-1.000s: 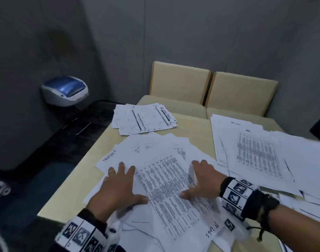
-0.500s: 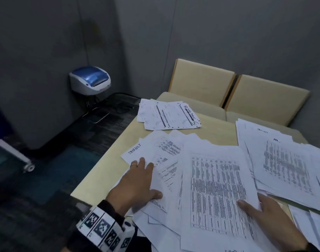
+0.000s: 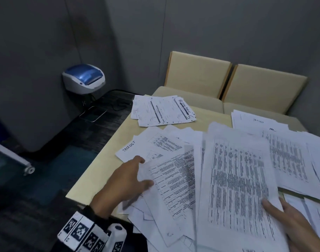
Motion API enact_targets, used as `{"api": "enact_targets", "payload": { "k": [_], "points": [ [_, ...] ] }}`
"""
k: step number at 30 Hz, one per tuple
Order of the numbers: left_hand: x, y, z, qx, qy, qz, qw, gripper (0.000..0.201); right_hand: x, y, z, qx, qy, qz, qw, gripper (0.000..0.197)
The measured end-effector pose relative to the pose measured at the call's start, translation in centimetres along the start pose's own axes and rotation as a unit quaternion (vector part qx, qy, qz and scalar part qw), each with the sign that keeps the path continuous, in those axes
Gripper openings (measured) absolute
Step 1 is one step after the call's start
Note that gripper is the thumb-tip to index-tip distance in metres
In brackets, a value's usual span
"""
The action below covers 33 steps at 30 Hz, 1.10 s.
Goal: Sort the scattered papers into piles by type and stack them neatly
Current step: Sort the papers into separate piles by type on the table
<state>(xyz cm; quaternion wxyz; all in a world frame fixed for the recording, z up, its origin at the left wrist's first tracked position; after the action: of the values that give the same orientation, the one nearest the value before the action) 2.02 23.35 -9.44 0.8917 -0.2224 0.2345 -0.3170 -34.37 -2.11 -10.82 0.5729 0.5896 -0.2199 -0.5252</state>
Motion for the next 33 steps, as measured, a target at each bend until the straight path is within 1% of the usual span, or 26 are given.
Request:
{"api": "enact_targets", "payload": {
  "k": [1, 2, 4, 5, 7, 8, 9, 10, 12, 13, 14, 15, 16, 17, 18, 19, 20, 21, 23, 24, 26, 27, 28, 30, 32, 33],
  "points": [
    [0.1, 0.0, 0.1, -0.016, -0.025, 0.005, 1.000, 0.046, -0.6, 0.6, -0.1, 0.025, 0.004, 0.000, 1.000, 0.104],
    [0.2, 0.1, 0.2, -0.033, -0.043, 0.008, 0.998, 0.030, -0.7, 1.2, -0.5, 0.075, 0.013, 0.008, 0.997, 0.085],
    [0.3, 0.3, 0.3, -0.058, -0.051, 0.015, 0.997, 0.009, -0.4, 1.3, -0.4, 0.202, 0.013, -0.004, 0.979, 0.046],
    [0.4, 0.4, 0.5, -0.069, -0.048, 0.022, 0.996, 0.004, -0.5, 1.1, -0.6, 0.225, 0.008, -0.020, 0.974, 0.034],
    [0.4, 0.7, 0.8, -0.110, -0.042, 0.034, 0.992, 0.008, -0.4, 1.4, -0.6, 0.257, 0.018, -0.059, 0.964, 0.034],
    [0.5, 0.8, 1.0, -0.137, -0.040, 0.045, 0.989, 0.009, -0.6, 1.6, -0.6, 0.266, 0.013, -0.069, 0.961, 0.028],
    [0.5, 0.8, 1.3, -0.160, -0.036, 0.062, 0.985, 0.008, -1.0, 2.1, -0.8, 0.275, 0.013, -0.062, 0.959, 0.026],
    [0.4, 0.7, 1.6, -0.176, -0.025, 0.076, 0.981, 0.003, -1.2, 2.3, -0.9, 0.280, 0.018, -0.063, 0.958, 0.029],
    [0.3, 0.8, 1.8, -0.171, 0.028, 0.090, 0.981, 0.015, -1.2, 2.0, -1.7, 0.229, 0.059, -0.041, 0.971, 0.028],
    [0.2, 0.8, 1.7, -0.148, 0.070, 0.088, 0.982, 0.019, -0.8, 1.4, -1.6, 0.176, 0.059, -0.006, 0.983, 0.038],
    [0.0, 0.6, 1.6, -0.118, 0.103, 0.078, 0.985, 0.020, -0.5, 0.8, -1.6, 0.126, 0.049, 0.030, 0.990, 0.042],
    [-0.1, 0.5, 1.3, -0.086, 0.121, 0.071, 0.986, 0.022, -0.5, 0.6, -1.6, 0.084, 0.032, 0.054, 0.994, 0.041],
    [-0.2, 0.3, 1.1, -0.074, 0.127, 0.068, 0.987, 0.025, -0.4, 0.4, -1.8, 0.063, 0.033, 0.063, 0.995, 0.045],
    [-0.2, 0.0, 0.8, -0.072, 0.134, 0.070, 0.986, 0.028, -0.9, 0.6, -2.2, 0.043, 0.042, 0.074, 0.995, 0.057],
    [-0.2, -0.3, 0.6, -0.076, 0.140, 0.069, 0.985, 0.029, -0.8, 0.4, -2.4, 0.028, 0.055, 0.082, 0.995, 0.076],
    [-0.2, -0.5, 0.4, -0.077, 0.150, 0.068, 0.983, 0.028, -0.5, -0.1, -2.2, 0.001, 0.050, 0.091, 0.995, 0.094],
    [-0.1, -0.7, 0.3, -0.077, 0.160, 0.063, 0.982, 0.025, -0.4, -0.4, -2.1, -0.017, 0.049, 0.104, 0.993, 0.106],
    [0.0, -0.8, 0.2, -0.074, 0.167, 0.055, 0.982, 0.019, -0.5, -0.5, -1.9, -0.027, 0.051, 0.105, 0.993, 0.109],
    [0.1, -1.1, 0.3, -0.095, 0.171, 0.040, 0.980, 0.011, -1.1, -0.5, -1.8, -0.007, 0.047, 0.104, 0.993, 0.105],
    [0.1, -1.4, 0.4, -0.118, 0.174, 0.039, 0.977, 0.009, -1.2, -0.7, -1.8, 0.023, 0.046, 0.093, 0.994, 0.096],
    [0.0, -2.1, 0.5, -0.147, 0.186, 0.034, 0.971, 0.008, -1.6, -0.7, -1.8, 0.078, 0.036, 0.071, 0.994, 0.057],
    [0.0, -2.4, 0.5, -0.126, 0.199, 0.024, 0.972, 0.011, -1.6, -0.9, -1.7, 0.081, 0.015, 0.068, 0.994, 0.038],
    [-0.2, -2.7, 0.5, -0.086, 0.217, 0.017, 0.972, 0.018, -1.4, -1.5, -1.5, 0.070, -0.011, 0.073, 0.995, 0.026],
    [-0.7, -3.7, 0.2, -0.019, 0.280, -0.004, 0.960, 0.042, -1.5, -1.9, -1.5, 0.011, -0.044, 0.090, 0.995, 0.015],
    [-1.3, -4.9, -0.3, -0.034, 0.335, -0.006, 0.941, 0.063, -1.7, -1.9, -2.0, -0.033, -0.053, 0.120, 0.991, 0.014],
    [-1.6, -5.6, -0.6, -0.050, 0.337, -0.002, 0.940, 0.071, -1.7, -1.9, -2.3, -0.047, -0.056, 0.132, 0.989, 0.017]
  ]
}}
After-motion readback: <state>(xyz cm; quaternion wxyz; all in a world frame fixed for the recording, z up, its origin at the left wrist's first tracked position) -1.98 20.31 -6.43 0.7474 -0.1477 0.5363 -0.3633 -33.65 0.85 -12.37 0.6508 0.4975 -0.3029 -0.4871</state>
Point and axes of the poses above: each hand's wrist, its own x-axis towards the middle knuckle, its own z-axis out of the back of the hand, y = z × x, the point moved 1 cm from there along x, towards the middle knuckle, and after that the axes turned 5 degrees about z, right-handed, at the moved point
